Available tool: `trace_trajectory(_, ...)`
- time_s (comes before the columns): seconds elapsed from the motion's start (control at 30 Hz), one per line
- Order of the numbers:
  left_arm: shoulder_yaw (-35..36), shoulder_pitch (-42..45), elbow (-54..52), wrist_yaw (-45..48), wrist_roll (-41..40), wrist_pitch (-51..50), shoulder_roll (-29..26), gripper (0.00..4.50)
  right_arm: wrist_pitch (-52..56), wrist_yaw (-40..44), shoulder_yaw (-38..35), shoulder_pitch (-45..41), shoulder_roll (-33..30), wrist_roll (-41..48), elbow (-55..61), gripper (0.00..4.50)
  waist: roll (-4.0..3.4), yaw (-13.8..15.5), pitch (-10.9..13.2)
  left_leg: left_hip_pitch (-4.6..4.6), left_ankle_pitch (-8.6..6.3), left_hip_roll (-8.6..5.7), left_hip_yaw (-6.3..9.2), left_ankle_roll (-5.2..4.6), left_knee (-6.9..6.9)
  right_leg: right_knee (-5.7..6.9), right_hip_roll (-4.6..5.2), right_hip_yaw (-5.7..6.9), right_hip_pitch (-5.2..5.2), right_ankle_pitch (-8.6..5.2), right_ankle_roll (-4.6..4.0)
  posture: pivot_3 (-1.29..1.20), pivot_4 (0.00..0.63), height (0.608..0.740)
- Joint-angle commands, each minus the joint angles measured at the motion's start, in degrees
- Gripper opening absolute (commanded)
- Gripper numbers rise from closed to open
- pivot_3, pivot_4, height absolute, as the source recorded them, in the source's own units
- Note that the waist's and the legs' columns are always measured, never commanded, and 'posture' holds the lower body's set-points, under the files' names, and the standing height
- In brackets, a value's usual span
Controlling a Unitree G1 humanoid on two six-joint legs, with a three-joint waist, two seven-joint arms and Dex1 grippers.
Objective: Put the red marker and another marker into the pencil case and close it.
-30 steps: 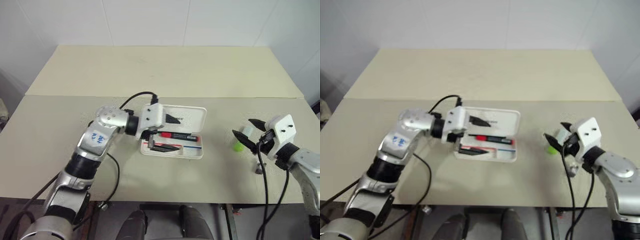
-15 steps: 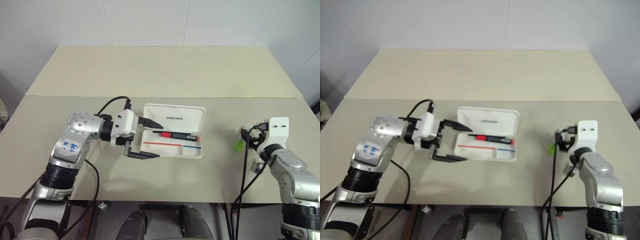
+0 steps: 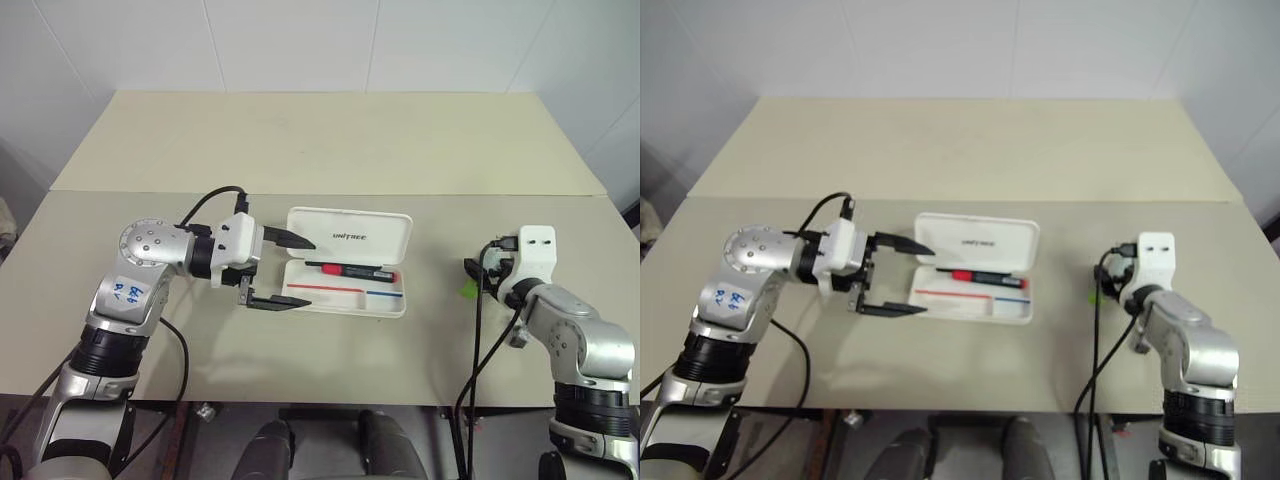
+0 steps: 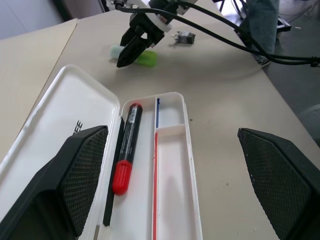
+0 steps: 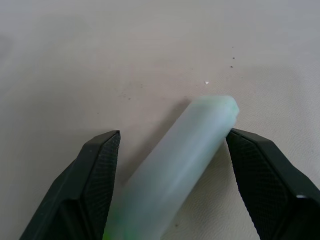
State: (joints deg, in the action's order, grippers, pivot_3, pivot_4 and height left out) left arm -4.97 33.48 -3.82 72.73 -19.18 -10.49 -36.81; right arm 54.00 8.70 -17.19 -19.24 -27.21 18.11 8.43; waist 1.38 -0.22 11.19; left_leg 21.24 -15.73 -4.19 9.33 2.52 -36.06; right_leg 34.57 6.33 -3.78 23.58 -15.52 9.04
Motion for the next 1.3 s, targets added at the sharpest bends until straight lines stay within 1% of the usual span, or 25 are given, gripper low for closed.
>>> trace_trajectory(0.03, 0.9, 1.3, -0.7, -0.7, -0.6, 1.2, 0.0, 4.47, 1.6, -1.7, 0.6, -1.3, -1.6, -2.5, -1.6, 3.53, 0.00, 0.0, 0.0, 0.00, 0.00, 0.00, 0.00, 0.00, 0.00, -0.02, 0.00, 0.00, 0.00, 0.00, 0.00, 0.00, 0.150, 0.740)
trace_trajectory(0.33, 0.9, 1.6, -0.2, -1.4, -0.3, 1.9, -0.2, 4.47, -0.9, -2.0, 2.5, -1.4, -4.2, -7.0, -5.4, 3.53, 0.00, 0.2, 0.0, -0.01, 0.02, -0.02, 0.00, -0.03, -0.07, -0.03, 0.01, 0.01, -0.09, 0.05, 0.01, 0.00, 0.150, 0.740)
trace_trajectory(0.43, 0.8, 1.8, 0.0, -1.6, -0.1, 2.0, -0.2, 4.50, 0.4, -3.6, 2.4, -1.9, -5.0, -8.6, -7.4, 2.90, 0.00, 0.3, 0.0, -0.01, 0.02, -0.03, 0.01, -0.04, -0.07, -0.04, 0.02, 0.01, -0.10, 0.05, 0.02, 0.00, 0.150, 0.740)
trace_trajectory(0.6, 0.6, 2.2, 0.3, -1.8, 0.0, 2.1, 0.0, 4.50, 0.3, -3.2, 2.1, -2.3, -5.0, -8.9, -8.5, 1.32, 0.01, 0.4, 0.0, 0.01, 0.02, -0.03, 0.03, -0.04, -0.03, -0.13, 0.03, 0.03, -0.11, 0.05, 0.02, 0.00, 0.150, 0.740)
trace_trajectory(0.63, 0.6, 2.3, 0.4, -1.8, 0.0, 2.2, 0.0, 4.50, 0.4, -3.0, 2.1, -2.4, -5.0, -8.9, -8.5, 1.08, 0.01, 0.4, 0.0, 0.01, 0.02, -0.03, 0.03, -0.04, -0.02, -0.15, 0.02, 0.03, -0.11, 0.05, 0.02, 0.00, 0.150, 0.740)
trace_trajectory(0.83, 0.5, 2.6, 0.8, -1.8, -0.1, 2.3, 0.1, 4.50, -0.2, -1.0, 2.4, -1.8, -5.2, -8.1, -7.2, 1.07, 0.01, 0.4, 0.0, 0.01, 0.02, -0.02, 0.03, -0.04, 0.00, -0.17, 0.02, 0.04, -0.11, 0.05, 0.02, 0.00, 0.150, 0.740)
trace_trajectory(0.97, 0.5, 2.9, 1.2, -1.7, -0.2, 2.5, 0.3, 4.50, -3.6, 0.3, 1.9, -1.9, -4.9, -7.6, -5.4, 1.07, 0.01, 0.2, 0.0, 0.01, 0.02, -0.02, 0.03, -0.04, 0.04, -0.19, 0.02, 0.05, -0.10, 0.05, 0.02, 0.00, 0.150, 0.740)
trace_trajectory(1.1, 0.6, 2.9, 1.1, -1.5, -0.5, 2.5, 0.2, 4.50, -7.6, 3.6, 1.2, -3.5, -5.5, -5.8, -3.1, 1.07, 0.00, 0.0, 0.0, 0.04, 0.01, -0.02, 0.01, -0.04, 0.08, -0.24, 0.02, 0.04, -0.07, 0.05, 0.02, 0.00, 0.150, 0.740)
trace_trajectory(1.3, 0.6, 2.9, 1.2, -1.4, -0.6, 2.5, 0.2, 4.50, -9.1, 7.4, 0.5, -7.3, -5.5, -2.6, 0.5, 1.07, -0.10, -1.2, 0.1, 0.04, 0.01, 0.01, -0.02, -0.04, 0.12, -0.19, 0.00, 0.02, 0.01, 0.05, 0.02, 0.00, 0.150, 0.740)
